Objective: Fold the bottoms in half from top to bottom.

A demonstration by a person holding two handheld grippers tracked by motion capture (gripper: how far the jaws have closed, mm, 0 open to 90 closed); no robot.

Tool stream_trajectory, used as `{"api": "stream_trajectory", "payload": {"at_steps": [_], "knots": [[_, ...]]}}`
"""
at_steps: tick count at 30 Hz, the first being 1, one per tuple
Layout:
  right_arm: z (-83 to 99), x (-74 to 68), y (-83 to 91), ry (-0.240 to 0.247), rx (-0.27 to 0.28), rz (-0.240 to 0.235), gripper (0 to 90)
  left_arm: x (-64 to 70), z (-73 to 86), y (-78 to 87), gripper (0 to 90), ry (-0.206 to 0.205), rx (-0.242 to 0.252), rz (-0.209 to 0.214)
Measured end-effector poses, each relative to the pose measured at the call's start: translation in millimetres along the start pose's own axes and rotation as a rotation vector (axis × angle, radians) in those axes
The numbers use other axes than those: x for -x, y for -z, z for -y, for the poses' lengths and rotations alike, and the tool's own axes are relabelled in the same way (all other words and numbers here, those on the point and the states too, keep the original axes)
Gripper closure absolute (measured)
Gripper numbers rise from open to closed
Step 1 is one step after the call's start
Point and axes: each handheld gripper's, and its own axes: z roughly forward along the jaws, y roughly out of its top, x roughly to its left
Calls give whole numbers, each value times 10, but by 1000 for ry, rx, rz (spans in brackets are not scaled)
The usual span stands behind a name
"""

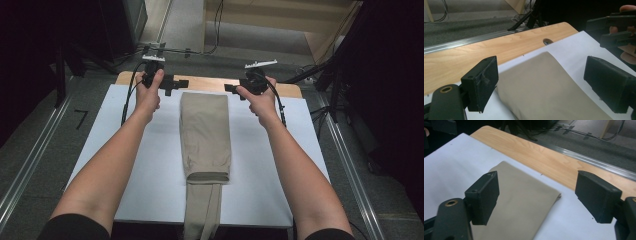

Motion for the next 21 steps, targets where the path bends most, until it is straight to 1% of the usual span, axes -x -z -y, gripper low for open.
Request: {"api": "stream_trajectory", "payload": {"at_steps": [1,2,4,6,7,9,11,13,15,17,18,20,21], "knots": [[29,-22,19,4,4,-9,169,36,49,43,129,-1,0,11],[79,-64,54,8,4,-17,161,71,95,78,128,-12,4,19],[165,-129,109,7,9,-28,152,141,186,141,103,-32,-4,38],[241,-185,161,4,18,-41,140,216,272,194,103,-47,-13,42],[295,-229,197,2,24,-44,140,252,313,221,78,-55,-13,47],[374,-295,250,13,28,-52,136,319,391,273,36,-55,-15,77],[448,-361,303,13,29,-60,124,398,471,314,0,-63,-21,94],[526,-422,358,16,39,-70,123,475,558,353,0,-71,-22,101],[605,-487,413,22,42,-77,115,547,653,388,0,-71,-24,133],[686,-557,471,30,41,-86,103,629,743,411,0,-83,-32,140],[719,-583,492,29,42,-92,97,672,799,420,0,-76,-32,152],[825,-670,553,44,38,-93,97,768,928,434,0,-65,-46,155],[876,-708,580,43,42,-103,97,806,991,438,0,-56,-45,174]]}}
